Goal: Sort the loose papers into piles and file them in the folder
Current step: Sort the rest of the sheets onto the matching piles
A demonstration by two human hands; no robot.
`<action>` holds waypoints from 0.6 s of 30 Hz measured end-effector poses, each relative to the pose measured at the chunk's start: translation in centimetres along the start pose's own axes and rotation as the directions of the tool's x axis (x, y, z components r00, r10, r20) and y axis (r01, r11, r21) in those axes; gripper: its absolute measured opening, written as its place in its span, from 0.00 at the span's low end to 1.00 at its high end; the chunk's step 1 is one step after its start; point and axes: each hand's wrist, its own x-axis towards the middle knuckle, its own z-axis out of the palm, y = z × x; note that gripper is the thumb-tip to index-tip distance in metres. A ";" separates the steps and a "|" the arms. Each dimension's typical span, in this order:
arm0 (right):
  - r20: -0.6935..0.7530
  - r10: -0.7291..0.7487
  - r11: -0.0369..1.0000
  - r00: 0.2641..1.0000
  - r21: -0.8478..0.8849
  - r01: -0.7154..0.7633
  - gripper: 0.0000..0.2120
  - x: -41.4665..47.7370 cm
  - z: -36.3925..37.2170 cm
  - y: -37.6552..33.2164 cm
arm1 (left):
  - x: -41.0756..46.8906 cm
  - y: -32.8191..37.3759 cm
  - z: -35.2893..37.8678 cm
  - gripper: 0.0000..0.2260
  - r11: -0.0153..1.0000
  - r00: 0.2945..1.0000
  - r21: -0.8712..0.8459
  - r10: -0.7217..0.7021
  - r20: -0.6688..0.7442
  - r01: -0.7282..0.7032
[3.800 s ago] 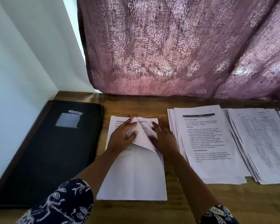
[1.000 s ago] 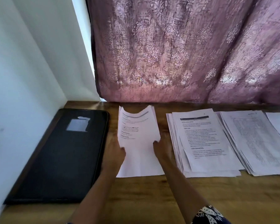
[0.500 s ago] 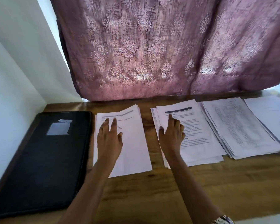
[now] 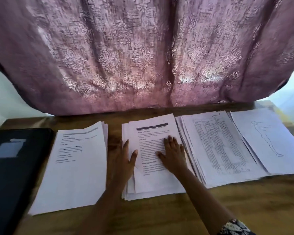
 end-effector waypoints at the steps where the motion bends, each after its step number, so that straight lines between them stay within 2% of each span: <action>1: 0.004 -0.015 1.000 1.000 0.001 0.015 0.39 -0.5 0.5 -0.1 | 0.1 -0.1 0.4 0.33 1.000 1.000 0.006 0.003 -0.001 -0.003; 3: 0.010 -0.033 0.999 0.999 0.007 0.033 0.43 -1.4 1.2 -0.6 | 0.4 -0.5 1.1 0.34 0.998 1.000 0.058 -0.010 -0.023 0.011; 6: 0.026 -0.041 0.999 0.999 0.031 0.040 0.37 -2.0 1.3 -1.7 | 0.4 -1.1 1.8 0.37 0.975 0.999 0.223 0.001 -0.038 0.007; 8: -0.030 -0.032 0.996 0.999 0.083 0.034 0.34 -1.1 0.5 -1.4 | 0.3 -0.9 1.8 0.36 0.934 0.997 0.358 0.047 -0.061 -0.022; 10: -0.072 -0.015 0.994 0.997 0.108 0.023 0.33 0.7 -0.5 -0.3 | 0.5 -0.4 1.5 0.33 0.915 0.992 0.403 0.080 -0.093 -0.036; 13: -0.051 -0.049 0.996 0.998 0.068 0.052 0.34 3.1 -0.9 1.2 | 1.1 0.1 1.5 0.31 0.923 0.996 0.384 0.056 -0.074 -0.023; 18: -0.029 -0.074 0.997 0.997 -0.031 0.073 0.35 3.0 0.8 0.5 | 0.9 -0.3 2.5 0.31 0.973 0.998 0.228 0.036 -0.056 -0.022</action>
